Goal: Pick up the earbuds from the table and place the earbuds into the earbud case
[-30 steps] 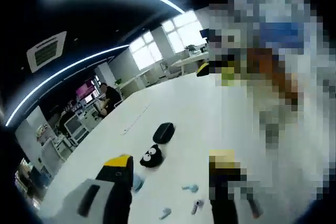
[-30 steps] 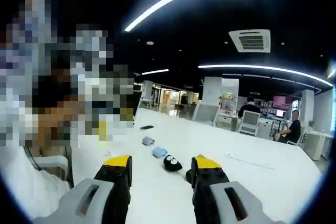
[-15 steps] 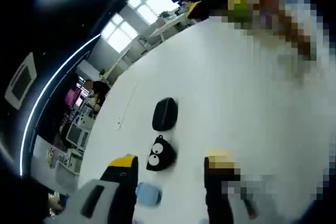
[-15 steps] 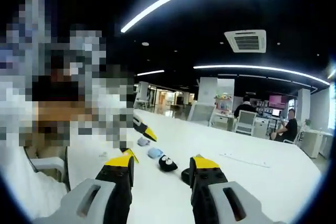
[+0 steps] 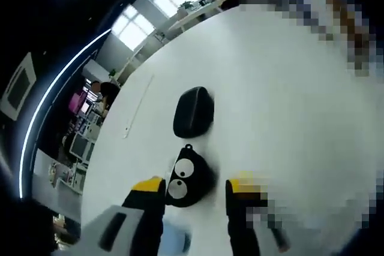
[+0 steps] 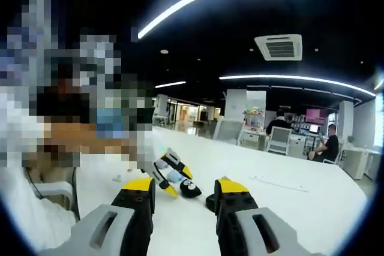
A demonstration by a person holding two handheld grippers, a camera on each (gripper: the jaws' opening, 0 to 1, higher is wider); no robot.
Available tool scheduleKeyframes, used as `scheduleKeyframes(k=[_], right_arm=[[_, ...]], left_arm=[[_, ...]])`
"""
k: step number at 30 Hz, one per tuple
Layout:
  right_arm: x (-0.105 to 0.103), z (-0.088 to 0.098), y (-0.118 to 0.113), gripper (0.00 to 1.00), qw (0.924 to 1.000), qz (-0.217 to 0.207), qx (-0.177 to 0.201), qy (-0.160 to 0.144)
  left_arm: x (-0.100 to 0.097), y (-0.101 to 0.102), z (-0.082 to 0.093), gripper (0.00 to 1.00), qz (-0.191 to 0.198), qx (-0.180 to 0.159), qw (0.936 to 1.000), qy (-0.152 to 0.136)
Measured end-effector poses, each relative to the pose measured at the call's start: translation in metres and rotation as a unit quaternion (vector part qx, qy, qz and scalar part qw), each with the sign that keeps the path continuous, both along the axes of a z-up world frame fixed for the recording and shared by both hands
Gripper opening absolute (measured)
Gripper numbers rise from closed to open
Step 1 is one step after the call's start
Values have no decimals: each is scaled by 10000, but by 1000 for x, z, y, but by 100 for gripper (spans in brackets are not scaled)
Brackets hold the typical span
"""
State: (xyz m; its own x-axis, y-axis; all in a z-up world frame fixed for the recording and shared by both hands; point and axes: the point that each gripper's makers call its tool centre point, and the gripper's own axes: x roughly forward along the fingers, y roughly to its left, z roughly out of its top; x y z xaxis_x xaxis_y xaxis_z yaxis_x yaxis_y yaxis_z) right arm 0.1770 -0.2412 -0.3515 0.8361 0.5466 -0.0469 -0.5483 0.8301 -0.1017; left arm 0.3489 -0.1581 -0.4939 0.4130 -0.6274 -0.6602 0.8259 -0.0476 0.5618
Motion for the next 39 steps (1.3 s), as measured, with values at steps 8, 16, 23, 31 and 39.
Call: scheduleKeyframes(k=[8, 16, 23, 31, 39], right_arm=[[0, -5, 3, 38, 9999, 60, -79, 66], [5, -15, 4, 38, 9997, 119, -65, 212], [9, -22, 8, 32, 9983, 264, 309, 414], [15, -38, 11, 35, 9966, 330, 301, 688], [18, -38, 8, 29, 9923, 234, 841, 874]], left_arm=[[4, 3, 1, 29, -57, -66, 9996, -278], [-3, 0, 3, 26, -224, 7, 9951, -961], [-22, 0, 11, 23, -446, 38, 9857, -1626], [-35, 3, 37, 23, -553, -183, 9678, -2449], [-85, 1, 69, 23, -958, 3, 9244, -3692]])
